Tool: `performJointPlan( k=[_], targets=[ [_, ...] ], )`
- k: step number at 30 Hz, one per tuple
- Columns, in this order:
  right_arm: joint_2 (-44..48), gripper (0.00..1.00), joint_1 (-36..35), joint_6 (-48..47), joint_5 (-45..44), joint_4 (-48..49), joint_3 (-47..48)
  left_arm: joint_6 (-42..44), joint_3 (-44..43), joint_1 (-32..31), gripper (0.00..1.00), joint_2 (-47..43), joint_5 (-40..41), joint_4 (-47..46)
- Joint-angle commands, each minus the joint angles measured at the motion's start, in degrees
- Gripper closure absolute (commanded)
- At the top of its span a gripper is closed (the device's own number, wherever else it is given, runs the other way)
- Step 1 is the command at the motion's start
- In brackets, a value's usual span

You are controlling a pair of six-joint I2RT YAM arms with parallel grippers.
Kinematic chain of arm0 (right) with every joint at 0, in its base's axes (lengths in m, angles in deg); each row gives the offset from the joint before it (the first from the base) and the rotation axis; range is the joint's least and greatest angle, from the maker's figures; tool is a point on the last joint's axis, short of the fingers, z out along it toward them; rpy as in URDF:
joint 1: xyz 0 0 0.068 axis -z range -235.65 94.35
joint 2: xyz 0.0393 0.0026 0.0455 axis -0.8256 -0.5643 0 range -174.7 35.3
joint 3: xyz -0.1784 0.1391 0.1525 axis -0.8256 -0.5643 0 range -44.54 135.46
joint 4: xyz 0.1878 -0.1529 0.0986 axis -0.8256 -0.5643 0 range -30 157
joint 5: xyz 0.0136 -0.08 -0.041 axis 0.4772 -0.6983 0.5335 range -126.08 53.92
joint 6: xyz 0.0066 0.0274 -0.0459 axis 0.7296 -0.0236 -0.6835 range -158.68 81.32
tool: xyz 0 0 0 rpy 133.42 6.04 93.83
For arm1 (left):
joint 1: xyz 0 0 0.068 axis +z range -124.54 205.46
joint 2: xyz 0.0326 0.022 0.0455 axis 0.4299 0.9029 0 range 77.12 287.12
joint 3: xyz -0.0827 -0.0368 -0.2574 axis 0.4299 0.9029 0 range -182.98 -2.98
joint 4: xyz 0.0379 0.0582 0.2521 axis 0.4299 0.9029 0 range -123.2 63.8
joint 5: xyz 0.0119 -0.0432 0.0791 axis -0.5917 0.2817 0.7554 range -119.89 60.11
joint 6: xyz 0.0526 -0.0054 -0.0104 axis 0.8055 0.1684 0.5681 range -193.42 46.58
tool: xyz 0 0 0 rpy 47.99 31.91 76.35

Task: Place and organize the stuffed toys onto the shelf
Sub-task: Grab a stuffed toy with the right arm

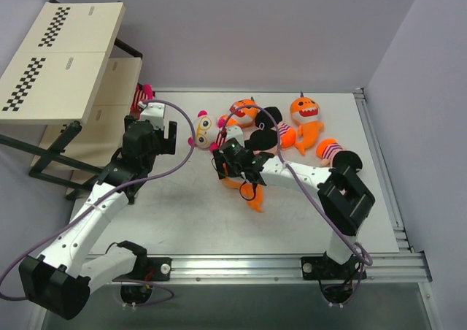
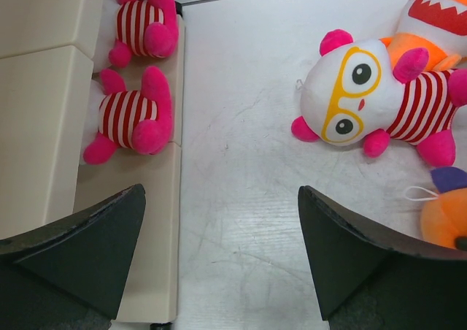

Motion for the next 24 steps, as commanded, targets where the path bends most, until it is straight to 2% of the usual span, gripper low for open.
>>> performJointPlan(
  k=[1, 5, 9, 15, 20, 24],
  targets=[
    [4.98, 0.26, 0.69, 1.20, -7.81, -8.33, -5.08, -0.91, -0.46, -0.24, 0.06, 0.39, -1.10, -1.95],
    [9.65, 0.26, 2.97, 2.69, -9.13, -9.38, -8.87, -0.83, -0.37, -0.24, 0.06, 0.65, -1.18, -2.12],
    [15.01, 0.26, 8.41, 3.84, -9.14, -10.44, -11.16, -1.00, -0.46, -0.24, 0.06, 0.57, -1.01, -2.03],
    [21.34, 0.24, 10.45, -0.55, 1.82, -5.09, -9.15, -1.09, -0.54, -0.24, 0.06, 0.83, -1.18, -1.95],
    [19.60, 0.23, 11.06, -3.18, 5.98, -1.83, -4.14, -1.00, -0.46, -0.24, 0.06, 0.74, -1.45, -2.03],
    [13.11, 0.22, 12.99, -5.21, 7.21, 2.73, 0.95, -0.83, -0.54, -0.24, 0.06, 0.66, -1.45, -2.03]
  ],
)
